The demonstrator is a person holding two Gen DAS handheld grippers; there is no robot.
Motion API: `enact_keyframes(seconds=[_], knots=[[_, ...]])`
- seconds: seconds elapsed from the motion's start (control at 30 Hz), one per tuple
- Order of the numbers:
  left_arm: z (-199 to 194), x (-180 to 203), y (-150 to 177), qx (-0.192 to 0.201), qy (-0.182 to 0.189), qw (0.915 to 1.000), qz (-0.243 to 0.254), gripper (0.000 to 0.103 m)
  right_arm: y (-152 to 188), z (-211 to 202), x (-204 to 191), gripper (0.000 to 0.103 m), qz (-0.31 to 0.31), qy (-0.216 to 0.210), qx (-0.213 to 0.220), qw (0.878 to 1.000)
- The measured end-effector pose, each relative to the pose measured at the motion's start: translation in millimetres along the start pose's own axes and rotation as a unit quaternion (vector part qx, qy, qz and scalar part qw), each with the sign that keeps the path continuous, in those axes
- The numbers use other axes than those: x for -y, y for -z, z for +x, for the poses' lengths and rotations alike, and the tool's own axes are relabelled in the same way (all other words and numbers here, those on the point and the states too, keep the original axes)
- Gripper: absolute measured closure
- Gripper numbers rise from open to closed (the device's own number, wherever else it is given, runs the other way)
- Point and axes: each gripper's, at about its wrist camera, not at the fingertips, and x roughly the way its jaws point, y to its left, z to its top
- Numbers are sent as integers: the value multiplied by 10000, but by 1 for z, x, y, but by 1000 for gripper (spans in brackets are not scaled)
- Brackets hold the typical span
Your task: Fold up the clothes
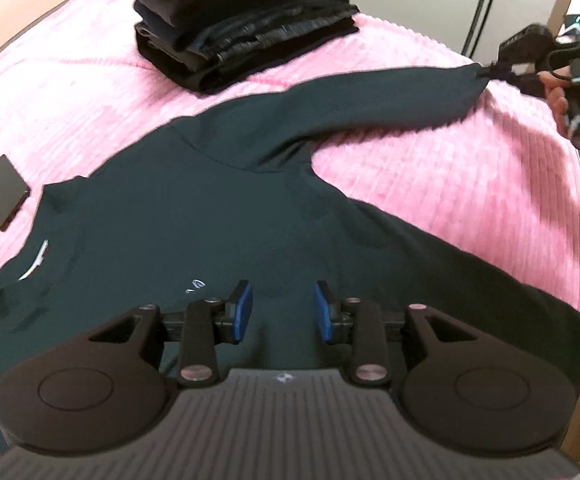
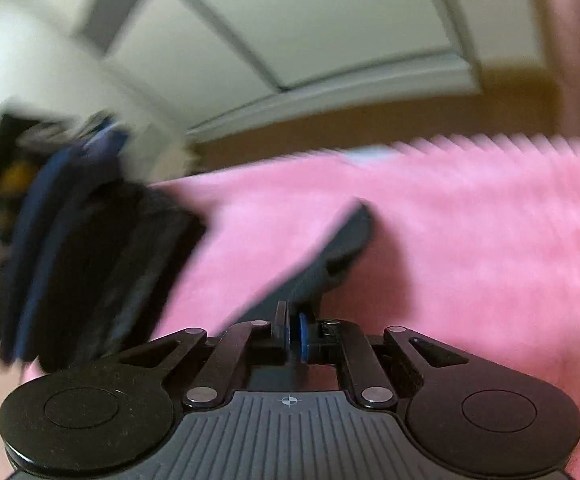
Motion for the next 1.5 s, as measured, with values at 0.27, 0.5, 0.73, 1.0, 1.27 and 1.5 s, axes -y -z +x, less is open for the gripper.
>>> enact_keyframes(seconds=[0.27, 0.5, 0.73, 1.0, 1.27, 1.5], knots=[[-51, -47, 30, 147, -389, 9977, -544, 73, 119, -78, -250, 95, -2546, -2127, 284, 9429], [-93, -120, 100, -38, -928, 9881, -1227, 72, 290, -82, -353, 5, -4040, -3402, -974, 8436], [-100, -179, 138, -54, -1139, 9845, -1336, 70, 308, -69, -291, 5, -4103, -2138, -1562, 8727], [-36, -193, 91, 116, -1545, 9844, 839, 64, 269, -49, -217, 5, -4004, -832, -1659, 8973], [52, -175, 69, -548, -1709, 9035, 3892, 65, 247, -11, -198, 5, -4026, -623, -1577, 8995], [56, -176, 59, -371, -1685, 8901, 4219, 100, 243, 14, -196, 4, -4547, -320, -1400, 8790]])
